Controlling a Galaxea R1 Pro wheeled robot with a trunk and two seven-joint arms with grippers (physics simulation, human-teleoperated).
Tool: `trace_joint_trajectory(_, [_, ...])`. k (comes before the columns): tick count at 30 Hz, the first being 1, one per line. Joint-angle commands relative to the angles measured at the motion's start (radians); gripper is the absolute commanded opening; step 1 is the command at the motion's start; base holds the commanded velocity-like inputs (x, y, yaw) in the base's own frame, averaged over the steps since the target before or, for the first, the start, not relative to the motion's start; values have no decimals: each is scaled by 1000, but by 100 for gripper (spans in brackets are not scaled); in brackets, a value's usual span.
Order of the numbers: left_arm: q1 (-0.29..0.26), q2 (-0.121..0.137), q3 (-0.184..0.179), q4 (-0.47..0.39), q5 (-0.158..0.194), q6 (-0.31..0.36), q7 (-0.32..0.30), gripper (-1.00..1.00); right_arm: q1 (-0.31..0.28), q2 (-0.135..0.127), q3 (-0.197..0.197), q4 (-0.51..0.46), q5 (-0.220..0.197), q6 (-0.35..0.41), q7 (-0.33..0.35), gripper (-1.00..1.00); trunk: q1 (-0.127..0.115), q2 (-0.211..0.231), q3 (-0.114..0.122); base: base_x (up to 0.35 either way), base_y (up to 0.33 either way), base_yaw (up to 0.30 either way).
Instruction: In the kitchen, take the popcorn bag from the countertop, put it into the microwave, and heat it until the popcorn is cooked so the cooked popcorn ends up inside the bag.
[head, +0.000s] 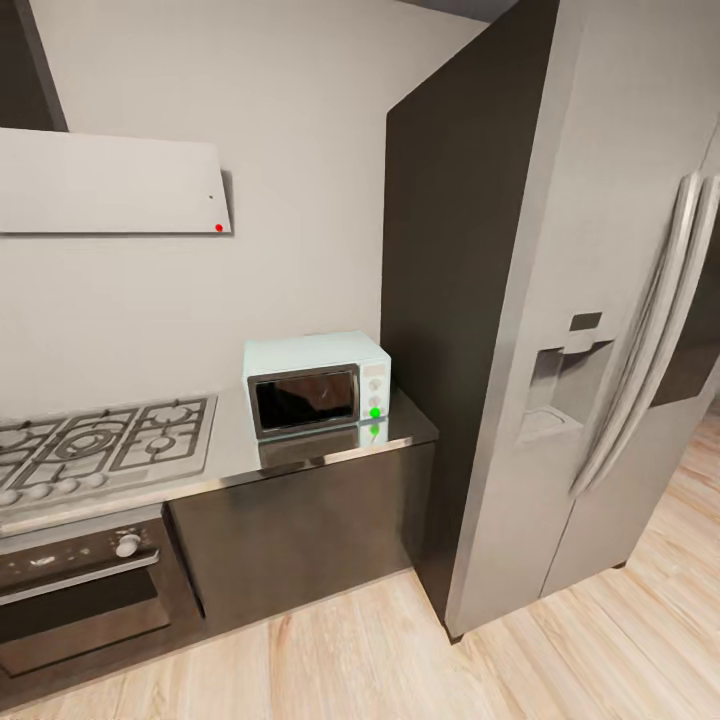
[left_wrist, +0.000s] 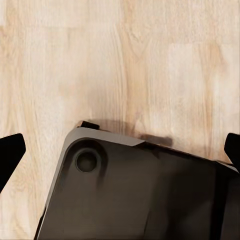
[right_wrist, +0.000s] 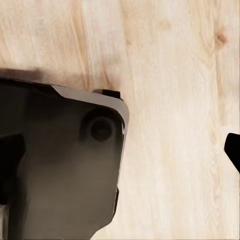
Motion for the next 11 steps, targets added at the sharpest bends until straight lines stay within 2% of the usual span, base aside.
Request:
trace_joint_trajectory(1, [1, -1, 8, -2, 0, 0, -8, 100, 3, 0, 8, 1, -11, -3, -3, 100, 0, -1, -1, 0, 0, 0])
trace_joint_trajectory(11, [0, -1, 8, -2, 0, 0, -8, 100, 3, 0, 8, 1, -11, -3, -3, 100, 0, -1, -1, 0, 0, 0])
